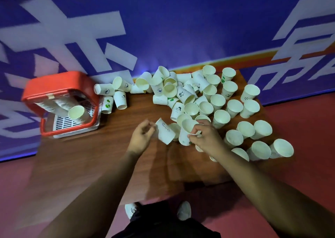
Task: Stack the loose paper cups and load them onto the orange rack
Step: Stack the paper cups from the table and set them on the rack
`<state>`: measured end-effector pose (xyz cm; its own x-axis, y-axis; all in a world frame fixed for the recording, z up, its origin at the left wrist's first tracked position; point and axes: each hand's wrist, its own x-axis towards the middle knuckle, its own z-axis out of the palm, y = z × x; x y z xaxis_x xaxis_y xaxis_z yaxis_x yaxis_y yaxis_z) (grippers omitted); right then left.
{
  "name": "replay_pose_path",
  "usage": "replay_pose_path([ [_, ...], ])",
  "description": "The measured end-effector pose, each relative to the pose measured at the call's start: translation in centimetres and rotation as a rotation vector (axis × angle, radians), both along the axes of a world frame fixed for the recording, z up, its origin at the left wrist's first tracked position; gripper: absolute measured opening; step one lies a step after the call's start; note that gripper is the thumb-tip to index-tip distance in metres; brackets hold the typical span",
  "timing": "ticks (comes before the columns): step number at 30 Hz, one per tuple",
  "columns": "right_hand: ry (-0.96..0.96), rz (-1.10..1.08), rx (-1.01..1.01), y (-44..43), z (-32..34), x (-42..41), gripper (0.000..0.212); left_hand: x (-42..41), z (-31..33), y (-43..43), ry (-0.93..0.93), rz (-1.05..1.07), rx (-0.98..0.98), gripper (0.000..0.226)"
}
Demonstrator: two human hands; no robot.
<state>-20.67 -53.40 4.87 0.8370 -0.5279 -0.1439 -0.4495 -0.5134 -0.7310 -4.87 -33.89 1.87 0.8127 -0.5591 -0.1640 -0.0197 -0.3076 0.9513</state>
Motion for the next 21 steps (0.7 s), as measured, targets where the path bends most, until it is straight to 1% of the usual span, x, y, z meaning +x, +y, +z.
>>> replay_pose_path([
  [2,-0.032,0.013,0.025,1.0,0.7,3.0,0.019,1.9,1.0,1.9,0.082,0.106,-0.062,0.013],
  [5,-0.022,0.093,0.044,3.8,1.8,7.6,0.016,4.9,1.8,6.0,0.141,0.221,-0.096,0.011],
  [9,-0.012,0.189,0.036,8.4,2.6,13.1,0.036,8.7,2.3,11.7,0.165,0.310,-0.114,0.018],
  [11,0.006,0.208,0.013,10.9,3.0,16.1,0.045,10.7,2.8,14.8,0.182,0.364,-0.141,0.014],
  [12,0.010,0.210,0.006,11.9,3.2,17.5,0.048,11.7,2.9,16.2,0.188,0.383,-0.152,0.019],
  [13,0.010,0.217,0.007,13.2,3.4,19.2,0.051,12.9,3.1,17.8,0.187,0.399,-0.159,0.028],
  [14,0.012,0.222,0.009,14.4,3.5,20.8,0.055,14.0,3.4,19.2,0.169,0.417,-0.146,0.034],
  [17,0.013,0.229,-0.015,17.9,3.9,25.3,0.072,17.4,4.1,22.9,0.034,0.482,-0.062,0.036],
  [19,0.009,0.216,-0.022,20.0,4.1,28.2,0.078,20.1,4.1,24.9,-0.080,0.491,-0.008,0.052],
  [21,0.026,0.195,-0.040,21.6,4.2,30.9,0.076,22.9,3.8,26.4,-0.180,0.487,0.063,0.070],
])
